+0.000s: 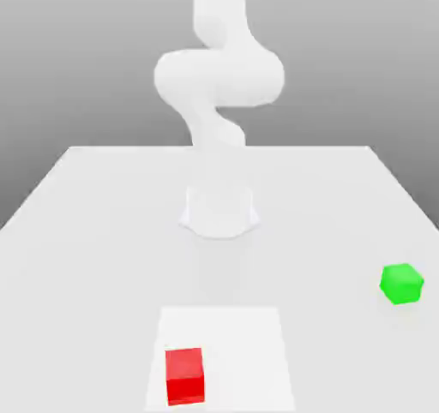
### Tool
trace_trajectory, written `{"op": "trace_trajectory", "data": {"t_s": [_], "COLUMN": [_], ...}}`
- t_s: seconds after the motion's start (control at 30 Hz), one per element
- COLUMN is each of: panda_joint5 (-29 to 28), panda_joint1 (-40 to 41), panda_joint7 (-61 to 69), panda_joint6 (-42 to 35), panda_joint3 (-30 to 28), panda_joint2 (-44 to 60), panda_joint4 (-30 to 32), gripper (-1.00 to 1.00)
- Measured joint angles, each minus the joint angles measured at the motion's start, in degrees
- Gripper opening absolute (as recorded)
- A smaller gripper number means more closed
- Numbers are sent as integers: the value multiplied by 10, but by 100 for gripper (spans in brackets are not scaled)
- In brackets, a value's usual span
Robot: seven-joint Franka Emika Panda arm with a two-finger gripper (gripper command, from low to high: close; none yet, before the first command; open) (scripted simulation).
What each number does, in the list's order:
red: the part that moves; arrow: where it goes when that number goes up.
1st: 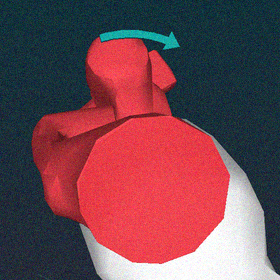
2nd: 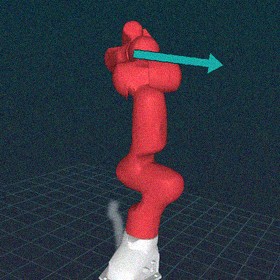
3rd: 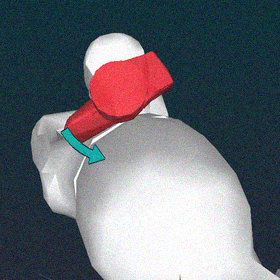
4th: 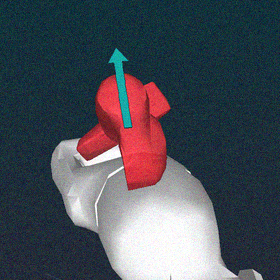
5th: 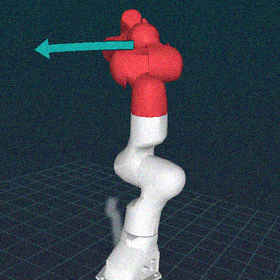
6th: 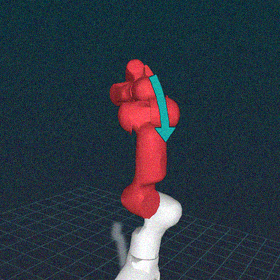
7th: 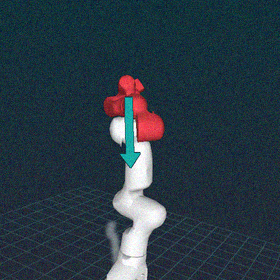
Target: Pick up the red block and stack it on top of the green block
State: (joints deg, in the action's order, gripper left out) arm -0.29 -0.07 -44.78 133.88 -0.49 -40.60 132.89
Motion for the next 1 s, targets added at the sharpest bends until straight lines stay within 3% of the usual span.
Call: {"op": "trace_trajectory", "data": {"t_s": [0.77,0.97,1.0], "panda_joint5": [18,34,36], "panda_joint1": [11,25,26], "panda_joint7": [129,149,150], "panda_joint6": [193,284,294], "panda_joint3": [-38,-23,-22], "panda_joint2": [482,606,617], "panda_joint4": [102,94,93], "gripper": [0,0,-100]}}
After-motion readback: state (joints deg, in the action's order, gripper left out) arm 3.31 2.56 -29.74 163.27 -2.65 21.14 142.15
